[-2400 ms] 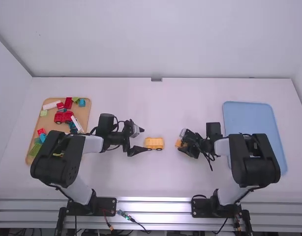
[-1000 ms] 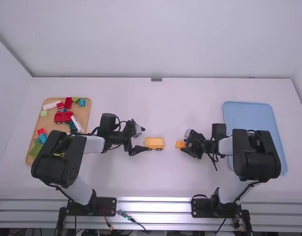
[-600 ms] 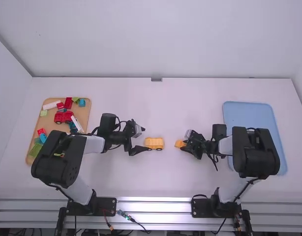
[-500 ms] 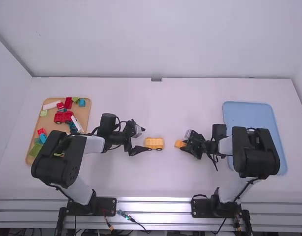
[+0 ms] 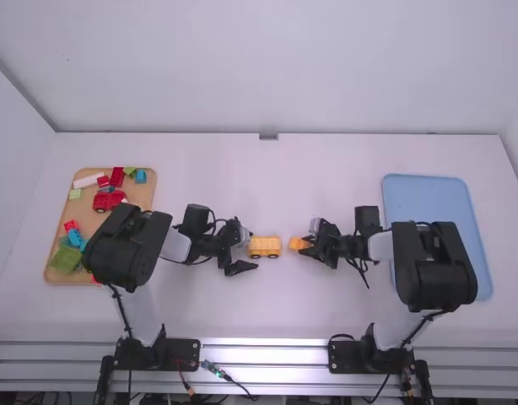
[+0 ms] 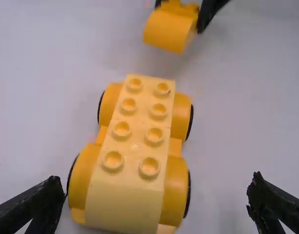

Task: Assemble lego blocks to make yellow taxi

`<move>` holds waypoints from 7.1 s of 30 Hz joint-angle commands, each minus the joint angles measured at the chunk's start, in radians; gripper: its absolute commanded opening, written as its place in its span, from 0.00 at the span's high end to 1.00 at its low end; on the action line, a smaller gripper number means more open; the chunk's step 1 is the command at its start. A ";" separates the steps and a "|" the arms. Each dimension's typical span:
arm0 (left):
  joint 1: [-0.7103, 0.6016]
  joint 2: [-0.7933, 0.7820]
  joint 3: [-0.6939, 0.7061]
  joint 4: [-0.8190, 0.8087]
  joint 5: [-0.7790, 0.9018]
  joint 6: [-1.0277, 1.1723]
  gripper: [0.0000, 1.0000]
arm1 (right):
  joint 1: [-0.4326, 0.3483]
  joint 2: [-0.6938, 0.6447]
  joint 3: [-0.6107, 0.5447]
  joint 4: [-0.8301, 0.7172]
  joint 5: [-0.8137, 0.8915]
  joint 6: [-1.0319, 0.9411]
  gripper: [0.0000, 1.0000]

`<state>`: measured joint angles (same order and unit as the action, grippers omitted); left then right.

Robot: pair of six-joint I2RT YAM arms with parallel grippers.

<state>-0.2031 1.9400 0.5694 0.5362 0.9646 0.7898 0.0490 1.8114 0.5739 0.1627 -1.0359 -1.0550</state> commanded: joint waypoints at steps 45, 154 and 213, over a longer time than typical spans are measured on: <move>-0.061 0.194 0.038 0.227 0.040 -0.042 0.64 | 0.279 -0.018 0.146 -0.040 0.069 0.025 0.96; -0.098 0.152 0.093 -0.051 -0.089 0.063 0.94 | 0.286 0.143 0.224 -0.090 0.068 0.022 1.00; -0.098 0.153 0.106 -0.023 -0.116 0.010 0.94 | 0.300 0.145 0.126 0.019 0.032 0.065 1.00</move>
<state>-0.2932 2.0476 0.6827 0.5362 0.9531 0.8532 0.3218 1.9293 0.7391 0.2039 -1.0454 -1.0000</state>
